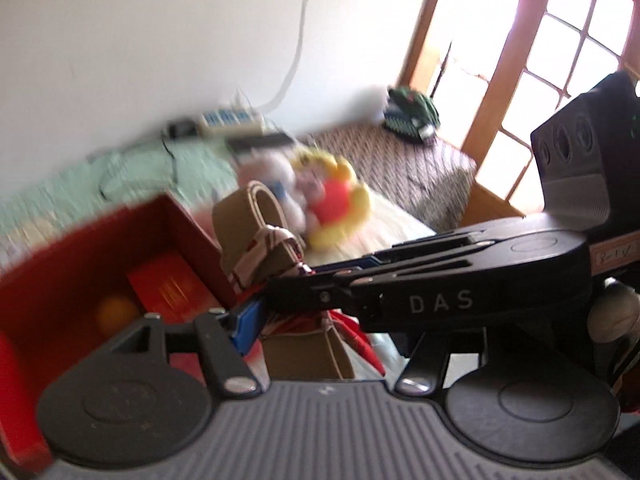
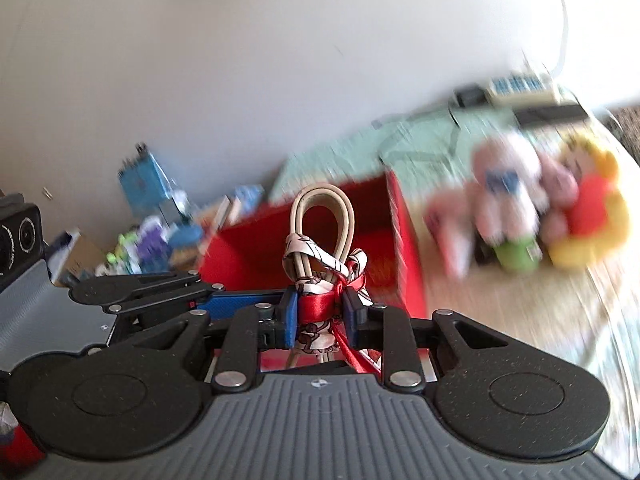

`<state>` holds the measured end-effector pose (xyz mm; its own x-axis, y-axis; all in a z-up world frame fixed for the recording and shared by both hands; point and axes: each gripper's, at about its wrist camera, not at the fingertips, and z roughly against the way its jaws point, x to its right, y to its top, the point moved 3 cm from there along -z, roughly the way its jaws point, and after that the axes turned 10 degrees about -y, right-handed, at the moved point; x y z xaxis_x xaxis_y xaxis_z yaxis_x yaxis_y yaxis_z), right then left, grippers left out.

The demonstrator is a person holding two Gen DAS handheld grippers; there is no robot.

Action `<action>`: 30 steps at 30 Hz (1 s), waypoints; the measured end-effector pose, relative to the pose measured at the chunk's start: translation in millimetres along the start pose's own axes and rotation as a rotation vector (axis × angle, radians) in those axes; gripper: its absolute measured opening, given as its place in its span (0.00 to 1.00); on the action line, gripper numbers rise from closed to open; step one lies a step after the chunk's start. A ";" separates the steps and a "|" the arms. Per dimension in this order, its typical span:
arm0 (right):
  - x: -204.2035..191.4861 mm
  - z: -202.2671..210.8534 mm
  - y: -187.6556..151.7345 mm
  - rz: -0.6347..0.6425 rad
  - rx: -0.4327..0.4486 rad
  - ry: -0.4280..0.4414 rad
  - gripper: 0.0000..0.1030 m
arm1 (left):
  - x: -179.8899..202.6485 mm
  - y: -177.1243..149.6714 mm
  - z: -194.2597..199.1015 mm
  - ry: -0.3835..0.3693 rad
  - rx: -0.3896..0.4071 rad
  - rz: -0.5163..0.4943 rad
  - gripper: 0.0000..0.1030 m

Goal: Organize objects
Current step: 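Carry the shoe with the right gripper and lower it into the box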

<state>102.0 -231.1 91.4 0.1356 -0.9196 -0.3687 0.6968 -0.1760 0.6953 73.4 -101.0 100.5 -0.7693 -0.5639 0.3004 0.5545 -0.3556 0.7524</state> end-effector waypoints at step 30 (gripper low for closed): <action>-85.7 -239.9 -4.4 0.151 -0.449 -0.141 0.24 | -218.5 -60.6 -24.4 0.316 -0.270 0.347 0.63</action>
<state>256.3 -67.3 -28.0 0.1833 -0.9673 -0.1752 0.9155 0.1031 0.3888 215.6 25.6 -25.1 -0.4162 -0.8644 0.2820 0.8529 -0.2636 0.4507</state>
